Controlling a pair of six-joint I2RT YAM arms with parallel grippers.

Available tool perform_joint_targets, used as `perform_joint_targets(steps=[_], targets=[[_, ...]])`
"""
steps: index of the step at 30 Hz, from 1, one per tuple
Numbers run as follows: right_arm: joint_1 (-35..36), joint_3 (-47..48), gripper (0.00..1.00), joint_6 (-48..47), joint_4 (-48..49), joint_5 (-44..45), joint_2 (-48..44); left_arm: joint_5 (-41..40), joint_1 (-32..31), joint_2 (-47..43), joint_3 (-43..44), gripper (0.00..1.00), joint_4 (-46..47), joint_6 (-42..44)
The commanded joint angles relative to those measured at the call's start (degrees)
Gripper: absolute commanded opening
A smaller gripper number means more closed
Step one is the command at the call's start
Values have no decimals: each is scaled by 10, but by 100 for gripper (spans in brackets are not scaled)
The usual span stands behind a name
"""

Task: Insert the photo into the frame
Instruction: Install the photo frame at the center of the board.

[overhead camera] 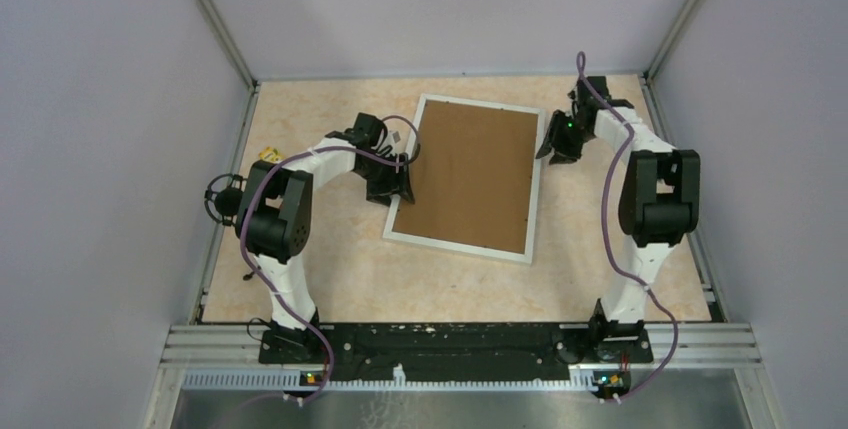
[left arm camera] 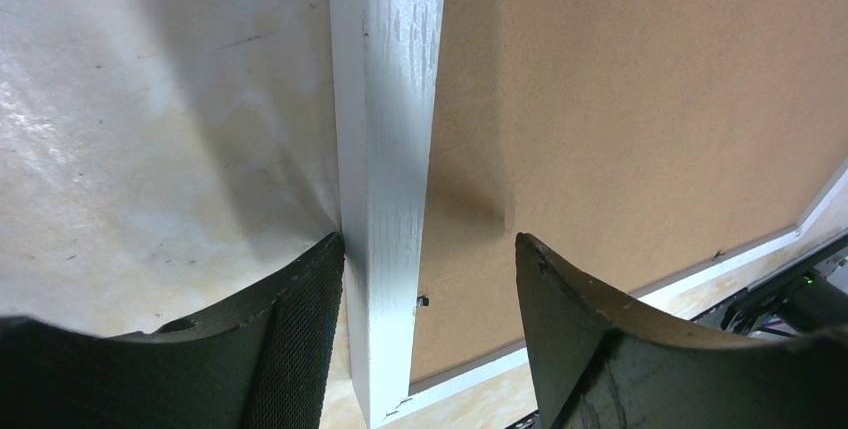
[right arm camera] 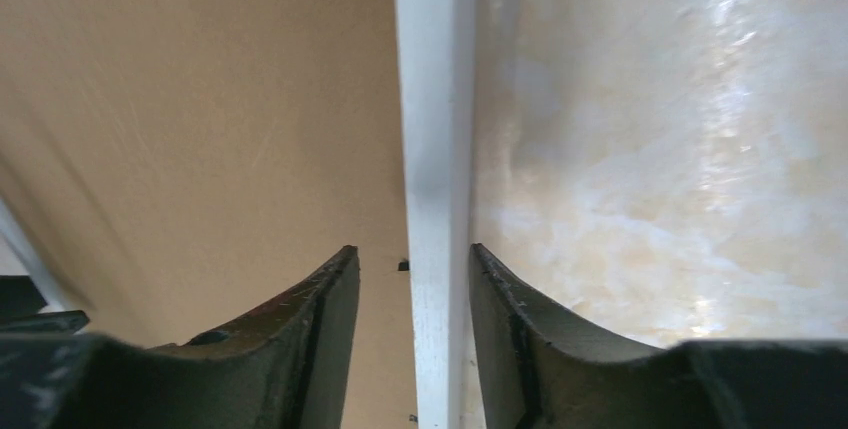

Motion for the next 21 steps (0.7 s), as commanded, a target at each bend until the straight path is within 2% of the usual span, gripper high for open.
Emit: perform_joint_targets(steps=[1,4,12,21], targets=[[-38,57,37,-9,31,-85,11,32,-8,-6,3,68,11,0],[-47,99,31,-11,22,-96,49,33,-8,-4,3,68,11,0],[-59,187,29,-18,10,-84,134,31,-6,0,4,68,10,2],[-63,225,26,-21,3,-79,182,36,-4,4,5,67,11,1]])
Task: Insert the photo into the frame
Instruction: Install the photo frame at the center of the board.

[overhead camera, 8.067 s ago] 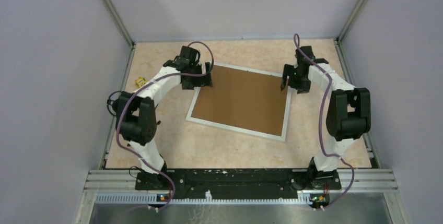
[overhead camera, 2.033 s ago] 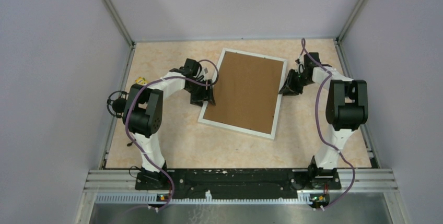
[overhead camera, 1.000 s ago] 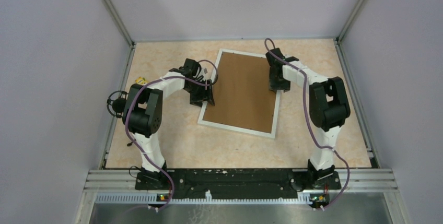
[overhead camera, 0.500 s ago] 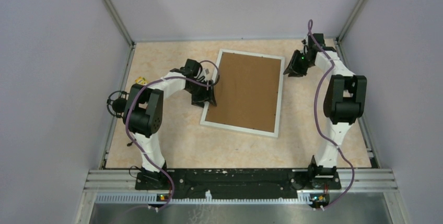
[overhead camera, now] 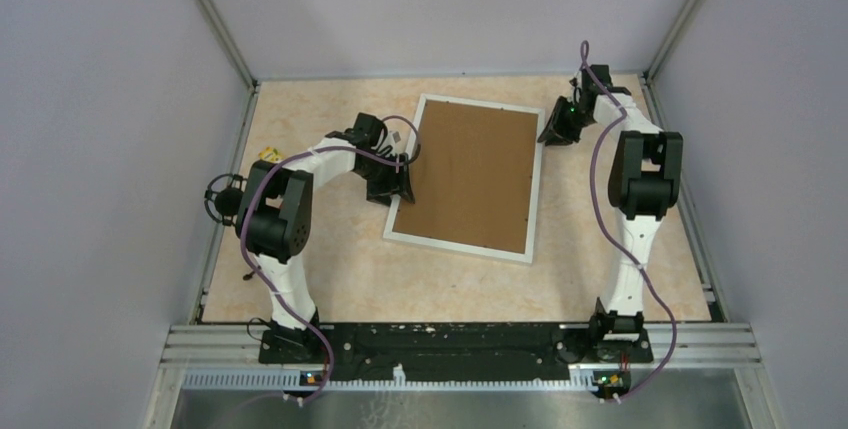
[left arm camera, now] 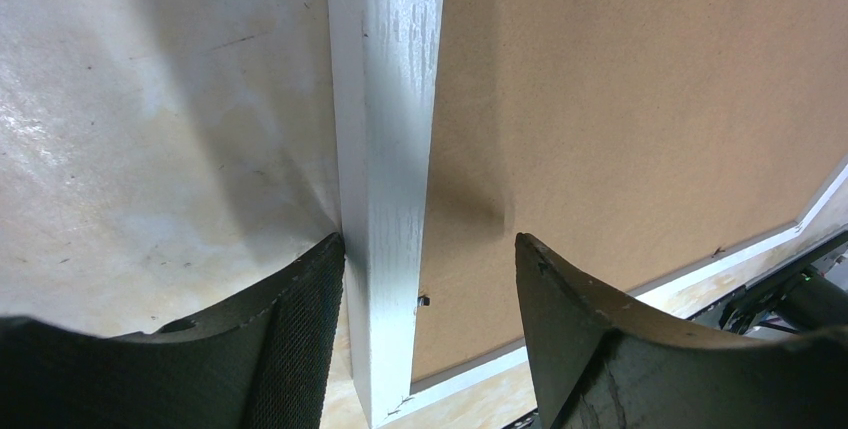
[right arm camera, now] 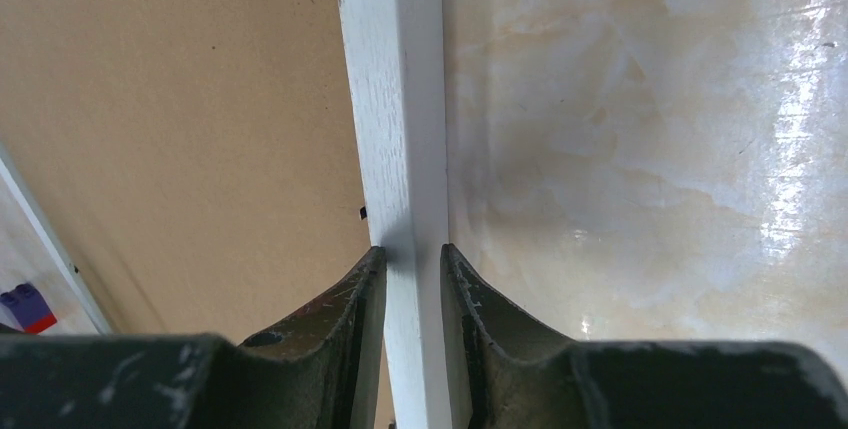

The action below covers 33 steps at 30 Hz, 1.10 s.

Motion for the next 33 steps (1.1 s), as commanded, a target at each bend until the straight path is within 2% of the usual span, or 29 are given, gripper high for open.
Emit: perform_joint_targets(steps=[1,14,33], targets=[[-5,35,27,-13,1,2,13,30,-2,3,5,67,11,1],[-15,81,27,-25,-32,2,58,37,-1,4,4,67,14,-1],[-2,49,26,-31,-17,-30,73,36,-1,3,6,67,13,0]])
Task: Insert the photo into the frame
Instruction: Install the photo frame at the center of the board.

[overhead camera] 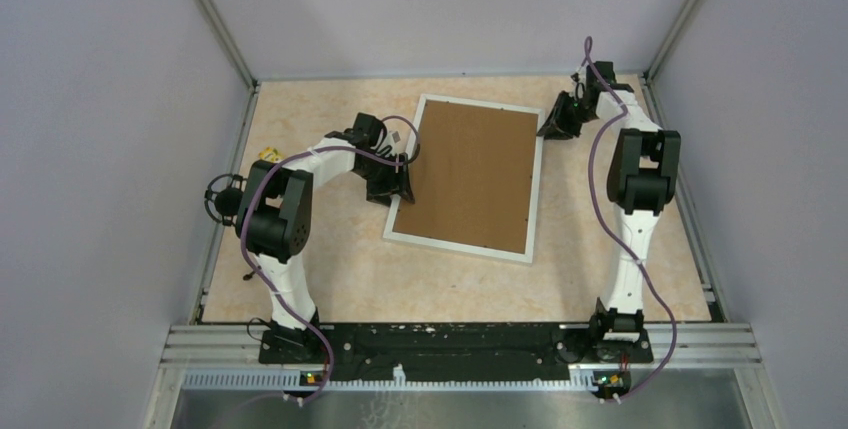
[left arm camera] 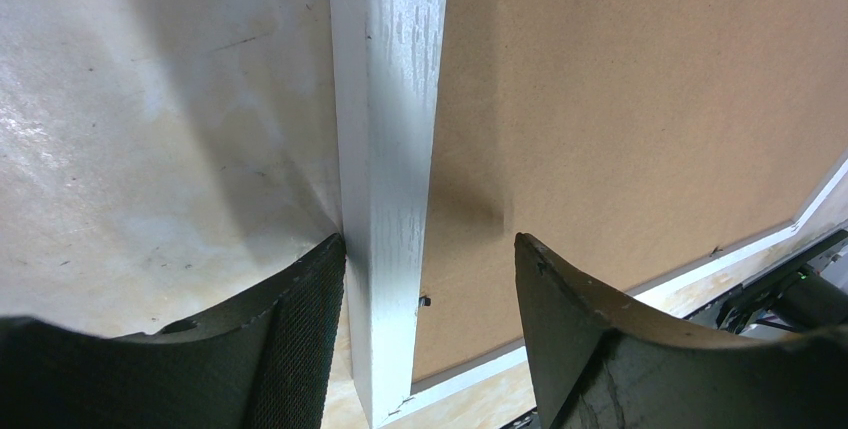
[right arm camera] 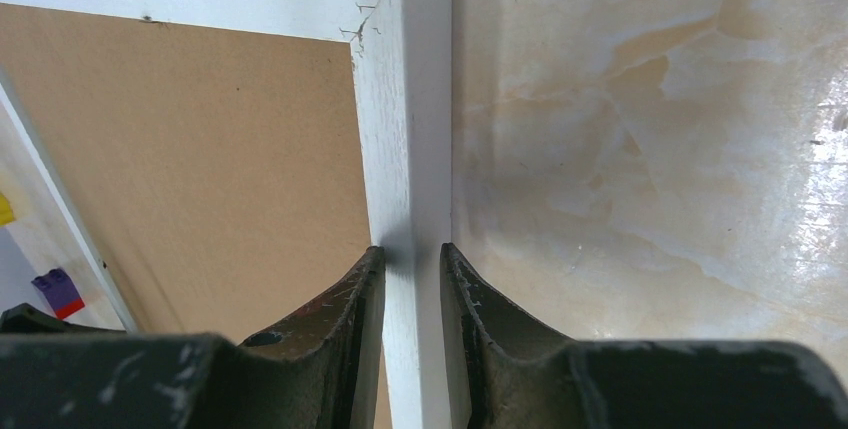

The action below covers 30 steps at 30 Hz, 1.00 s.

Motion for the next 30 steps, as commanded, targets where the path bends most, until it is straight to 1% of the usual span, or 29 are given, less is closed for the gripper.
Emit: perform_joint_targets(steps=[1,7,12,20,22,25,30], targets=[[11,-10,26,-20,-11,18,26,32,-4,1,5,67,12,1],[20,-13,27,-22,-16,28,27,31,-4,1,6,67,12,1],[32,-9,27,-14,-48,92,39,31,-4,3,6,67,12,1],[70,-3,28,-3,-76,140,70,31,-4,0,7,67,10,1],[76,1,28,4,-83,164,75,31,-4,-1,6,67,10,1],[83,24,28,7,-106,203,91,31,-4,-3,6,67,11,2],[108,100,31,-8,-167,287,132,32,-4,-6,5,67,11,2]])
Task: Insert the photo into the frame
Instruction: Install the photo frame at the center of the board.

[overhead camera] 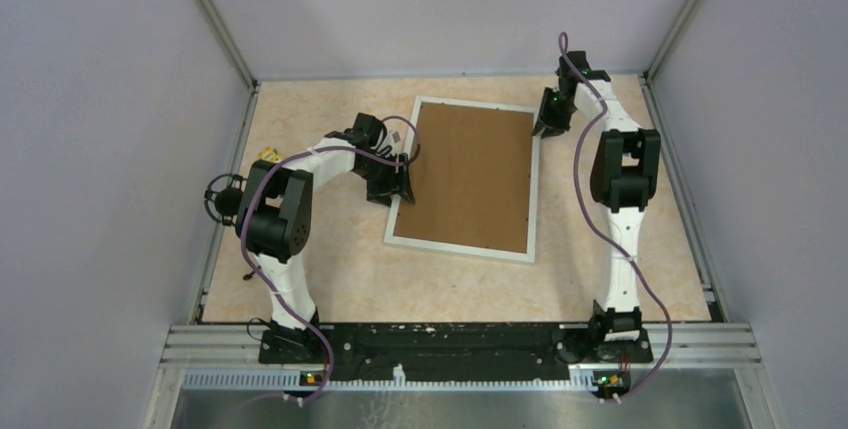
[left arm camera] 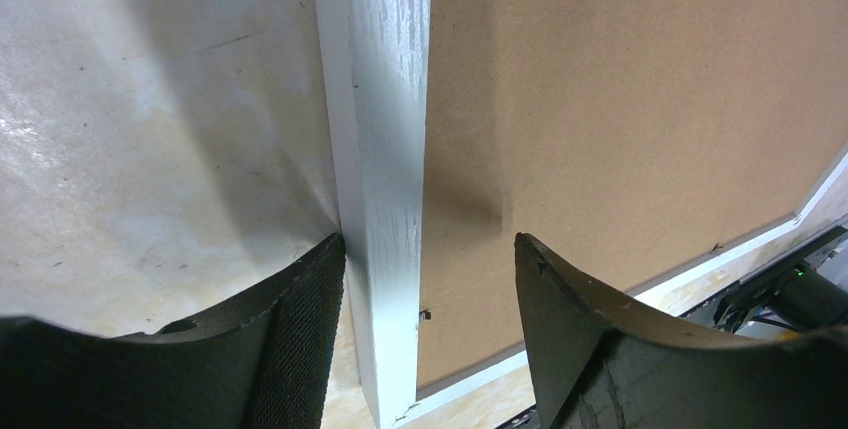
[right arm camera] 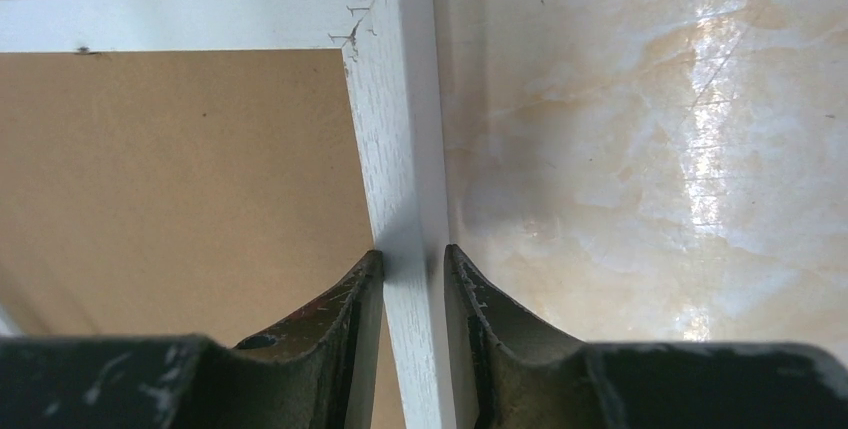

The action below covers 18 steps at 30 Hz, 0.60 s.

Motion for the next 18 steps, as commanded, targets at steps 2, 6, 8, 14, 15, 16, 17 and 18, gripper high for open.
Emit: perform_joint_targets(steps=[2,6,8,14,15,16,17,18], targets=[[61,35,32,-21,-98,165,114,29,-3,-6,5,67,11,1],[104,120,36,-25,-160,236,158,29,-4,-10,5,67,12,1],[128,176,40,-31,-192,245,194,29,-4,-12,5,67,12,1],[133,203,48,-35,-194,211,160,-13,-4,-46,-9,69,18,2],[129,196,49,-34,-187,199,133,-31,-4,-64,-13,70,19,3],[126,185,49,-33,-179,188,107,-48,-5,-78,-15,72,18,6],[124,171,51,-32,-173,190,73,-68,-6,-92,-17,76,13,10],[123,149,52,-31,-166,193,38,-88,-9,-107,-15,79,7,13]])
